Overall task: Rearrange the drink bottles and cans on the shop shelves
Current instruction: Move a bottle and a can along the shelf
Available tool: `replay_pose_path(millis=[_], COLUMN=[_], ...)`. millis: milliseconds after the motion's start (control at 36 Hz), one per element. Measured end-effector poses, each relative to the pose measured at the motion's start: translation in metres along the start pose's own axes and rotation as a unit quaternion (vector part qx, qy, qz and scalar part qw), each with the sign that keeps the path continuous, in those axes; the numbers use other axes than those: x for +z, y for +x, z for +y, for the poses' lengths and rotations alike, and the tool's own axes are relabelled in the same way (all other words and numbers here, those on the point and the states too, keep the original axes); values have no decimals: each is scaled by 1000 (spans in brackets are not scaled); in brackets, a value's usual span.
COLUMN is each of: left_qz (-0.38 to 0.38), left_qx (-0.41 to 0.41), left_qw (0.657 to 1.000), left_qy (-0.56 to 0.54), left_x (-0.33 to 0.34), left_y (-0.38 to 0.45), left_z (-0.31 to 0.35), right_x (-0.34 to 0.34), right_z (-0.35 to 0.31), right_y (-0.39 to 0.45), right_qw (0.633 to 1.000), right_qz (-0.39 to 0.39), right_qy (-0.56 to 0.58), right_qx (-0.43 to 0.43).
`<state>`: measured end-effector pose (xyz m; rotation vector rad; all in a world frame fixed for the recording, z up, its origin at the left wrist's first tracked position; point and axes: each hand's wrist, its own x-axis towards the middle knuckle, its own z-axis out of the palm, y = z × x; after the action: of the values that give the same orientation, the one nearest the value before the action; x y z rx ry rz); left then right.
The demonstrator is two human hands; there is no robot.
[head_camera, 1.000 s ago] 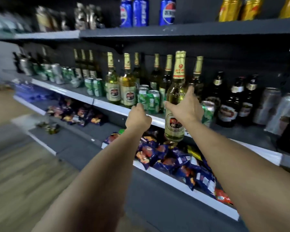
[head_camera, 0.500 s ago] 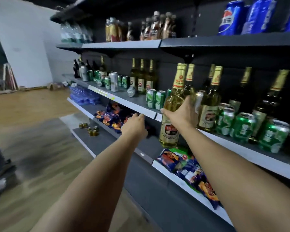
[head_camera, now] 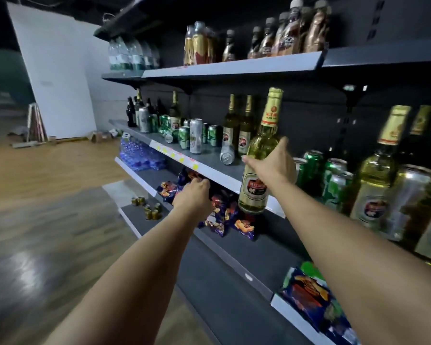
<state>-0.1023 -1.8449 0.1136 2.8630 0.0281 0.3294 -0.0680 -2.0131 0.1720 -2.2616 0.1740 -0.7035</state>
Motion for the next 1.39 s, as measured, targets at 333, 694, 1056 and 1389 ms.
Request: replay_pose_path(millis=[333,694,1056,1389], left_qz=[-18,-58,-92,-32], left_qx=[44,180,312,418], left_qw=[999,981,945,905], left_qy=[17,-42,-29,73], left_x=[14,60,110,135], left_y=[166,332,443,464], left_z=[-39,-42,-38,-40], right_x=[97,161,175,182], right_z=[-14,5,32,31], right_y=[128,218,264,267], right_qw=[998,979,921,908], right_qz=[36,141,248,245], right_qy=[1,-41,-108,-158], right_qx=[42,142,279,301])
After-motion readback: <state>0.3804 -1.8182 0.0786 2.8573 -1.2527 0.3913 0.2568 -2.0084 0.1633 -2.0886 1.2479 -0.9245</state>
